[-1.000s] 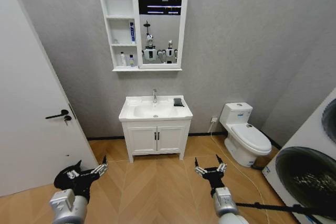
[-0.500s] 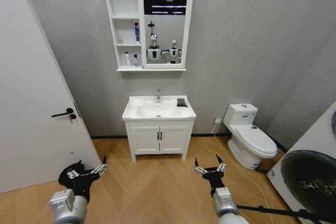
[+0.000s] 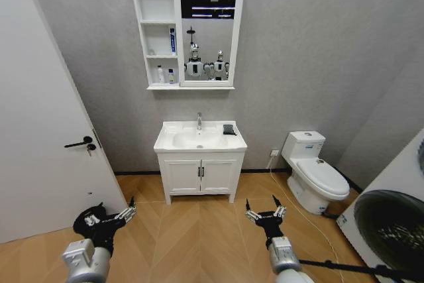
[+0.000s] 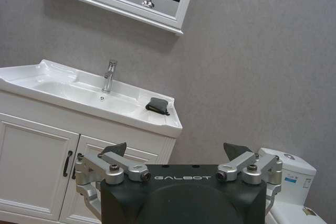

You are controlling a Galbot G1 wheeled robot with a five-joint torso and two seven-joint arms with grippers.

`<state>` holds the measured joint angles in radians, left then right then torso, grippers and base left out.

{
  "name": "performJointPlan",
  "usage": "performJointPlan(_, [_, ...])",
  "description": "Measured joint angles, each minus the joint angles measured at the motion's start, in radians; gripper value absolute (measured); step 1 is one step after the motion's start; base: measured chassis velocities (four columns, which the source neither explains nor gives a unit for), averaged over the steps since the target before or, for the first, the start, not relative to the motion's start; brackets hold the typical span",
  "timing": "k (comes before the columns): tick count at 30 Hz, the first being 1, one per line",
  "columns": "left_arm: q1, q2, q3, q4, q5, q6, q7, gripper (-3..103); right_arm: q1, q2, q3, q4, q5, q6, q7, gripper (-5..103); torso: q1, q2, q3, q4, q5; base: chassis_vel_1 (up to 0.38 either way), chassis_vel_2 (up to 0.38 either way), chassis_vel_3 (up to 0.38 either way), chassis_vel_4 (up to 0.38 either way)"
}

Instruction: Move facial cleanser and shampoo from washbasin to cabinet, then wipe washbasin with towel.

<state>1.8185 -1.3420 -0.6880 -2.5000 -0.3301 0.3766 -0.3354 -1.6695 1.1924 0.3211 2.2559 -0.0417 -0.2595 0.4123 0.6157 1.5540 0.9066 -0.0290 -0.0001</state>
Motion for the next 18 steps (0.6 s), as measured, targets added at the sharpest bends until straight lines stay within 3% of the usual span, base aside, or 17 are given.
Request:
performJointPlan(11, [0.0,0.0,0.0,0.0,0.0,0.0,0.0,100,0.0,0.0,0.0,0.0,0.0,0.0,0.0,100,0.0,0.0,0.0,-0.0001,0.0003,-0.083,-0.107,0.074,0.089])
performJointPlan(18, [0.0,0.0,0.0,0.0,0.0,0.0,0.0,100,0.0,0.0,0.0,0.0,0.0,0.0,0.0,100,0.0,0.0,0.0,0.0001,-0.0002,0.0,0.0,0.0,0.0])
